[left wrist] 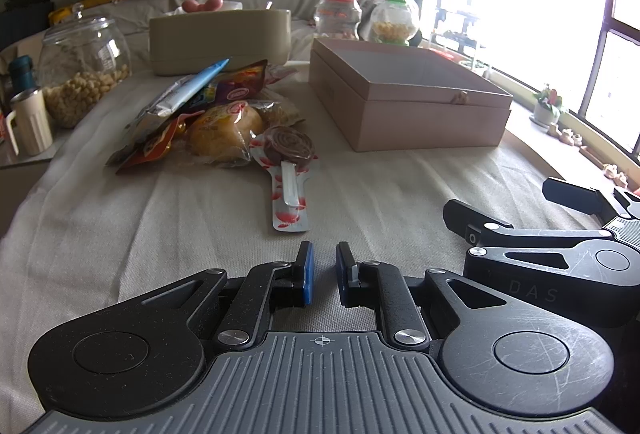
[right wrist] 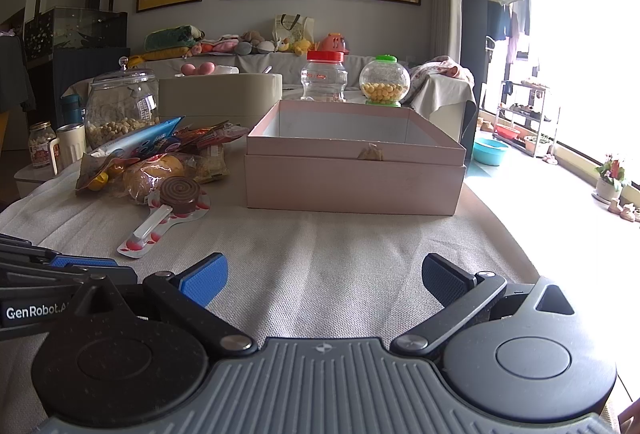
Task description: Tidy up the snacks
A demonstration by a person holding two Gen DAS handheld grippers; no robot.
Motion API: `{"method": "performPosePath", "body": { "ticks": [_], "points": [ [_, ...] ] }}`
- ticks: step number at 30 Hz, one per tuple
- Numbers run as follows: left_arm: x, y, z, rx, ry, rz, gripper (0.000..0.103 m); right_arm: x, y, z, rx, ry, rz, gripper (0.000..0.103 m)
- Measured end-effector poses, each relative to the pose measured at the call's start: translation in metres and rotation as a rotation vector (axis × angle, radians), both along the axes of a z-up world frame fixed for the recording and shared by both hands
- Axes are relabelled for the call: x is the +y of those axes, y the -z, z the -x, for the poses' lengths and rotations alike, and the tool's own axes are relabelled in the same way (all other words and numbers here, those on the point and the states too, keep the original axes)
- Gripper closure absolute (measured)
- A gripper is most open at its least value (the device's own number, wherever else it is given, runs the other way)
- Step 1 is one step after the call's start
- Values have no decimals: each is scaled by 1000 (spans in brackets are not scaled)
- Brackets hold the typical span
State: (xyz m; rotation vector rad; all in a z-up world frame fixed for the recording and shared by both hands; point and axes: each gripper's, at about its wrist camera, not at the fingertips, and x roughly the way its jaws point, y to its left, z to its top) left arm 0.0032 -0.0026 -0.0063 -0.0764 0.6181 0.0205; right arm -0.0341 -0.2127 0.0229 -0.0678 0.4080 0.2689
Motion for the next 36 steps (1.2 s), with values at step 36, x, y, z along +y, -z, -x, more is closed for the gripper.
{"method": "performPosePath", "body": {
  "ticks": [36],
  "points": [
    [48, -70, -55, 29, 86, 24, 86, 18, -35, -59, 312, -180, 24, 0]
  ]
}}
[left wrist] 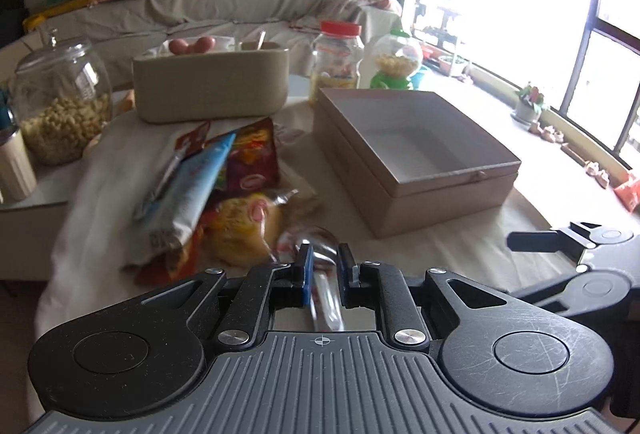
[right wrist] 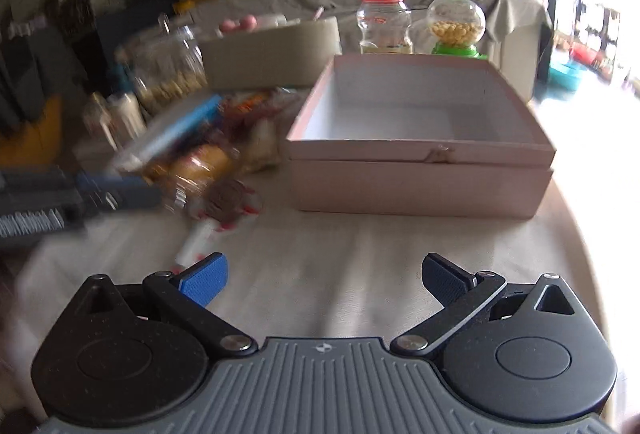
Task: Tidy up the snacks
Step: 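Reach the left tool into the snack pile and grasp the clear dark-snack packet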
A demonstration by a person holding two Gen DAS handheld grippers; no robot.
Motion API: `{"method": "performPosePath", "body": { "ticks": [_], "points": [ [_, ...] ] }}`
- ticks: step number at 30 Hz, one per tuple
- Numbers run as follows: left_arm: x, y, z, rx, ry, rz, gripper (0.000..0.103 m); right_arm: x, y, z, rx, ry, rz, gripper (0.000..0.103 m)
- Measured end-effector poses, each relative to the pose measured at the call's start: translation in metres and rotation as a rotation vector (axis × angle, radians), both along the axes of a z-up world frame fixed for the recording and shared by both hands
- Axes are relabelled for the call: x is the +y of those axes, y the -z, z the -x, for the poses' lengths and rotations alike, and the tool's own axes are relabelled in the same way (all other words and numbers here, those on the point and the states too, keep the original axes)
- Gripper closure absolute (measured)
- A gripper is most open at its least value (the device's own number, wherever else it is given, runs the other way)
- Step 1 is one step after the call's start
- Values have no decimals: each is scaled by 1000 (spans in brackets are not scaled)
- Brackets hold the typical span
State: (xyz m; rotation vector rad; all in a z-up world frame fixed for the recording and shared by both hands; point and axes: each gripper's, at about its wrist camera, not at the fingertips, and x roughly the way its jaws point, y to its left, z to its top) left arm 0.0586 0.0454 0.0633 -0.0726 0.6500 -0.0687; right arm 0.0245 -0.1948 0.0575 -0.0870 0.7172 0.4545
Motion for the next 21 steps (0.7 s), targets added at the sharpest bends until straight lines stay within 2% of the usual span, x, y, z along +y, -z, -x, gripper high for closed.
{"method": "performPosePath", "body": {
  "ticks": [2, 5, 8, 10, 14, 16, 19, 21],
  "points": [
    [8, -7, -11, 19, 28, 11, 86, -1, 0, -6, 34, 27, 32, 0],
    [23, -21, -35, 89, 96, 64, 86, -2, -16, -16, 79, 22, 3, 0],
    [49, -31, -55, 129, 105, 154, 86, 14, -51, -16, 28, -35, -16, 0],
    [65, -35, -62, 111, 66, 139, 86, 38, -72, -20, 2, -99, -3, 0],
    [98, -36, -68, 83, -12, 63, 86, 94, -85, -34, 91, -273, 29, 0],
    [115, -29, -71, 98, -42, 48, 86, 122, -83, -36, 96, -289, 76, 0],
    [137, -16, -80, 141, -76, 44, 86, 154, -76, -48, 43, -272, 165, 0],
    [149, -5, -83, 173, -83, 62, 86, 169, -66, -60, 55, -262, 165, 0]
  ]
}}
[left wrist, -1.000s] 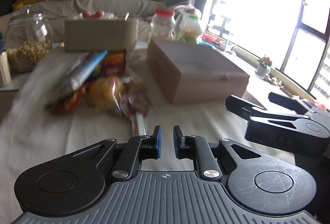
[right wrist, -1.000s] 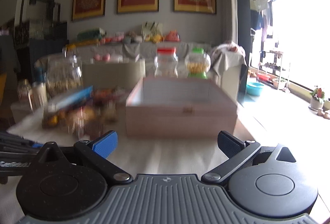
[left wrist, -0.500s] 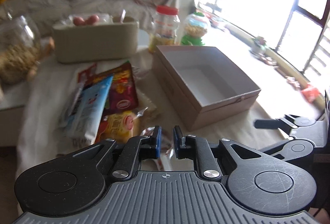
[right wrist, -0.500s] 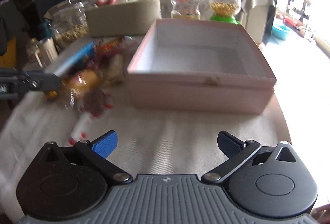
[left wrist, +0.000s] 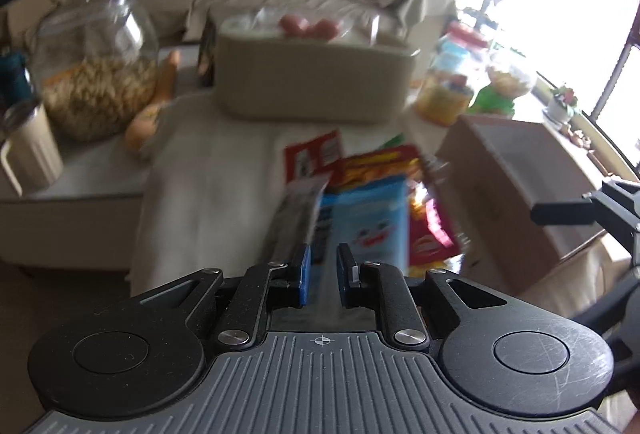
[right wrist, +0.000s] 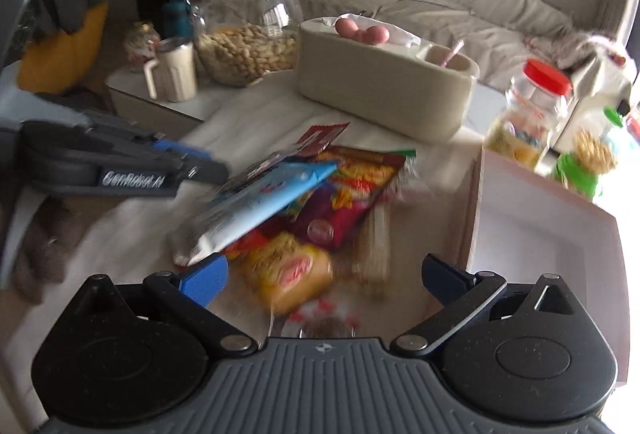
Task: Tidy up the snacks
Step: 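Reach the left tool into the snack pile and grasp the clear dark-snack packet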
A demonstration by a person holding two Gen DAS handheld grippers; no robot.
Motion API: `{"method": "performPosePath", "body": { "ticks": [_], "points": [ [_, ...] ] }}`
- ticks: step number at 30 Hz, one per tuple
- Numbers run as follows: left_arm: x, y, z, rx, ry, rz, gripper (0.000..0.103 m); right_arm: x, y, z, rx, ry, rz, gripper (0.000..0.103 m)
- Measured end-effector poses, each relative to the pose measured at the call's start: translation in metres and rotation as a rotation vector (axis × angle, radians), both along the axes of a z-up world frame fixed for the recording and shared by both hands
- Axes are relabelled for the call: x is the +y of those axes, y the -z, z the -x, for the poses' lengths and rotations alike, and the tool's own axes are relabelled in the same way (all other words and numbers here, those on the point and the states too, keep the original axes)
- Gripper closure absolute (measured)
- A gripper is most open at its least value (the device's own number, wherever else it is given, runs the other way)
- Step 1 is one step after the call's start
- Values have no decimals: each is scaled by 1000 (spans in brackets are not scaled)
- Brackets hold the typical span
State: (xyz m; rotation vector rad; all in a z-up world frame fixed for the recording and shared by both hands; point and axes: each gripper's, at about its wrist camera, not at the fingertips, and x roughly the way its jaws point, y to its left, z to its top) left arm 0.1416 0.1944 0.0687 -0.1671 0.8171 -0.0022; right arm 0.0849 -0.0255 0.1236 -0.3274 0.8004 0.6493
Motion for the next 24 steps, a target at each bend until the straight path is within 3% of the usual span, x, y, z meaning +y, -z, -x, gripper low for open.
{"method": "performPosePath", "body": {
  "ticks": [5, 7, 10, 14, 17, 19, 24],
  "points": [
    [12, 21, -8, 46, 8, 36, 86, 11, 29, -32, 210, 45, -97, 0],
    [14, 25, -7, 38, 6, 31, 86, 10, 41, -40, 237, 63, -101, 0],
    [19, 27, -9, 30, 8, 48, 86, 10, 39, -40, 215, 66, -109, 0],
    [21, 28, -9, 17, 31, 56, 86, 9, 21, -34, 103, 91, -158, 0],
    [24, 28, -9, 14, 62, 78, 86, 23, 24, -42, 61, 124, -103, 0],
    [29, 23, -8, 9, 61, 104, 86, 25, 34, -47, 76, 122, -84, 0],
    [50, 17, -14, -20, -11, 109, 86, 9, 46, -51, 139, 123, -148, 1]
  ]
}}
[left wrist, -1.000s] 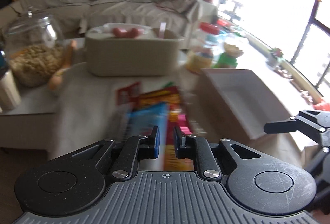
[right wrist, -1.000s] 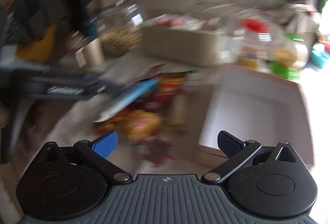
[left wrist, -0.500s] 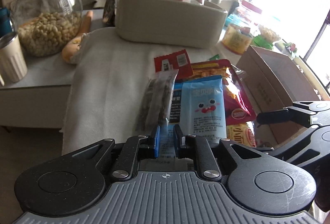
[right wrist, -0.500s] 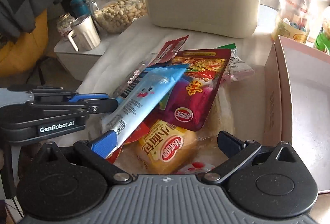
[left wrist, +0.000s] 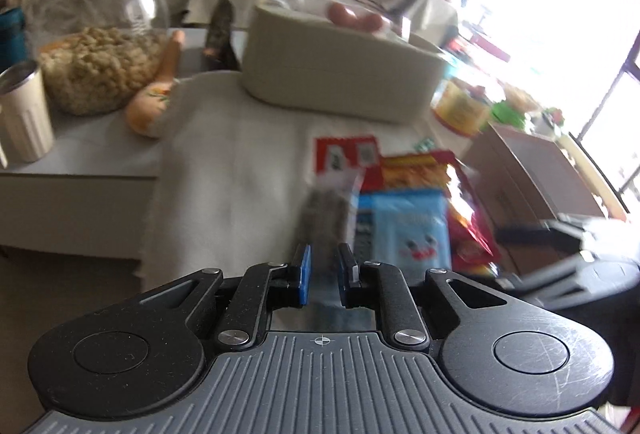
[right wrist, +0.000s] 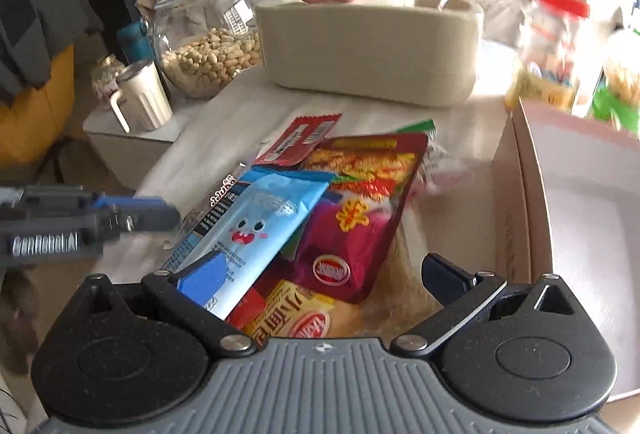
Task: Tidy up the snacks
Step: 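Reach the left tool into the snack pile and grasp the clear dark-snack packet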
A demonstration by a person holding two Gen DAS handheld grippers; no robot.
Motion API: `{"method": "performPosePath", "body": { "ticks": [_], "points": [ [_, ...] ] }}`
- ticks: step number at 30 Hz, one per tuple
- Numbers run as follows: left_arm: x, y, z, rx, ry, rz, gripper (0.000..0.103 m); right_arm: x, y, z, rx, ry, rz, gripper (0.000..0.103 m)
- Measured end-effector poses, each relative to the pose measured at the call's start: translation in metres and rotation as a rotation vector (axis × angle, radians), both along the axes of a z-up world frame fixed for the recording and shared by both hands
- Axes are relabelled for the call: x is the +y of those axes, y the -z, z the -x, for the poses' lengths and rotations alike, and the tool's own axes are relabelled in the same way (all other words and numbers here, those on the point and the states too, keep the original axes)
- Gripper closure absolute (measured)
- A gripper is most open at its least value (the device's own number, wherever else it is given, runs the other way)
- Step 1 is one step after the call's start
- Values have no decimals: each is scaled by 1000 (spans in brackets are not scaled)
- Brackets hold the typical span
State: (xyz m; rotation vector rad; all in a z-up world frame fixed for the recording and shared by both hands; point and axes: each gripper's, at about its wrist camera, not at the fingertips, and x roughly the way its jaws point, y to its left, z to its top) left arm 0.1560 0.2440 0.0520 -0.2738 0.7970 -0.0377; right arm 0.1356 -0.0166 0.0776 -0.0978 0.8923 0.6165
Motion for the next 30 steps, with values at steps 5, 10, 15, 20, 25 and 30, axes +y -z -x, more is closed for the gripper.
{"method": "performPosePath", "body": {
  "ticks": [5, 10, 15, 20, 25, 30],
  "points": [
    [17, 17, -17, 40, 19, 119, 86, -1, 14, 6, -40, -2, 62, 2],
    [12, 21, -13, 17, 66, 108, 81, -16, -3, 18, -82, 0, -33, 3],
    [-14, 18, -4, 19, 173, 70, 80, -15, -17, 24, -98, -26, -75, 3],
    [-23, 15, 7, 35, 266, 148, 80, -17, 0, 28, -31, -34, -70, 8],
    [-29, -4, 9, -92, 149, -42, 80, -28, 14, 36, 40, -18, -95, 8],
    [-43, 13, -11, -3, 116, -197, 79, -33, 18, 46, 50, -1, -109, 5]
  ]
}}
